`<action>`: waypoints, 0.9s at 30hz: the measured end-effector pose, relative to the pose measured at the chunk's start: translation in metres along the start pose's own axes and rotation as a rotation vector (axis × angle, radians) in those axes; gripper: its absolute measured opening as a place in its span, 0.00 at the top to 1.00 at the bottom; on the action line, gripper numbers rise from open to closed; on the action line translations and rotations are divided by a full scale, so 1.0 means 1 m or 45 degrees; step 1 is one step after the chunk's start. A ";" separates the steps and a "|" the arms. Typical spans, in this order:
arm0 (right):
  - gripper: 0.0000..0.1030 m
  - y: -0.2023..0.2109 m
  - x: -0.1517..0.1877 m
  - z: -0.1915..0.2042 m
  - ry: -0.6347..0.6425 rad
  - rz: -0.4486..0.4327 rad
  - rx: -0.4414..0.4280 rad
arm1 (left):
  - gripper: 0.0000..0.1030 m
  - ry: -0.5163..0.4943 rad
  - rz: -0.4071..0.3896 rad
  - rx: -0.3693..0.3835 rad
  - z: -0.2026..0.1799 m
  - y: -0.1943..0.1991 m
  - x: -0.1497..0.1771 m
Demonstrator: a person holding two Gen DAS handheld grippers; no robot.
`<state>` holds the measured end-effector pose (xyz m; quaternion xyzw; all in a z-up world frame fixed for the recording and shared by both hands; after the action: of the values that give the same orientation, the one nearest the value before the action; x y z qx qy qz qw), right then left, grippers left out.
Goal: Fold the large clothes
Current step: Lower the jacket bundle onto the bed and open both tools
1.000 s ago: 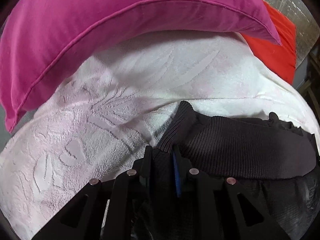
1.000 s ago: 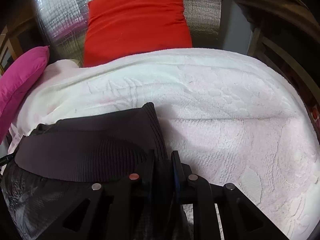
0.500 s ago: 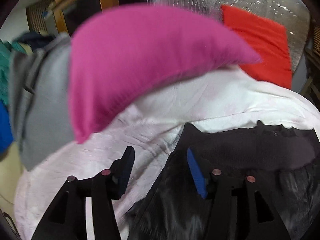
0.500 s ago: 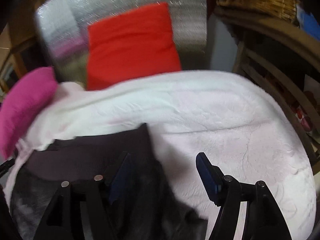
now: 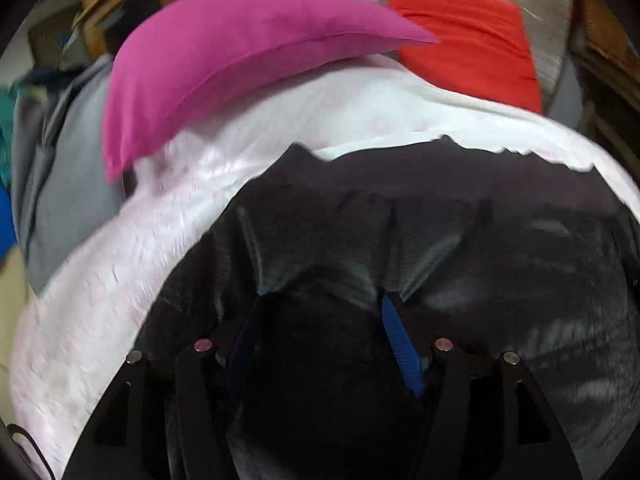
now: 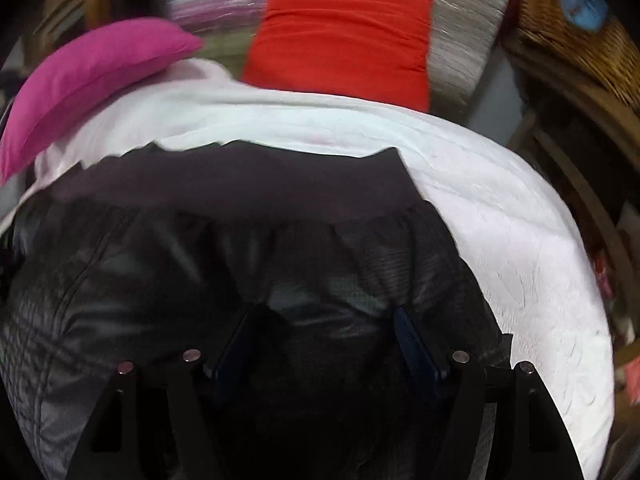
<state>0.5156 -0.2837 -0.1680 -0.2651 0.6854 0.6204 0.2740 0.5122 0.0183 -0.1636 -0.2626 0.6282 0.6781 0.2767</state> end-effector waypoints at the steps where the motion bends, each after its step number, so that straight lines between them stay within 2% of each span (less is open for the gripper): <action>1: 0.27 0.000 0.000 -0.001 -0.007 0.000 -0.003 | 0.38 0.007 0.000 0.004 0.001 -0.002 0.000; 17: 0.23 -0.008 0.007 -0.004 -0.071 -0.012 -0.010 | 0.36 -0.002 -0.048 -0.010 -0.003 -0.004 0.004; 20: 0.23 -0.003 0.008 -0.010 -0.079 -0.003 -0.022 | 0.36 -0.008 -0.030 -0.010 -0.002 -0.002 0.002; 22: 0.22 0.006 0.003 -0.016 -0.118 0.001 -0.058 | 0.36 0.025 -0.015 0.041 0.005 0.010 -0.002; 23: 0.22 0.023 0.001 -0.023 -0.177 -0.044 -0.078 | 0.36 0.048 -0.030 0.060 0.011 0.018 -0.003; 25: 0.22 0.048 0.002 -0.034 -0.235 -0.104 -0.110 | 0.36 0.101 -0.119 0.069 0.032 0.047 -0.003; 27: 0.21 0.078 0.015 -0.042 -0.251 -0.140 -0.139 | 0.36 0.131 -0.153 0.052 0.049 0.066 0.003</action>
<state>0.4483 -0.3185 -0.1201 -0.2544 0.6047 0.6639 0.3589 0.4633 0.0637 -0.1157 -0.3288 0.6382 0.6330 0.2896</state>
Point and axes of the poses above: each gripper's, at about its wrist camera, not at the fingertips, and y roughly against the way its jaws point, z to its left, x to its underside, the point moved 3 cm from there along -y, roughly the way its jaws point, and after that the axes turned 8 degrees about -z, right-handed, at the moved point
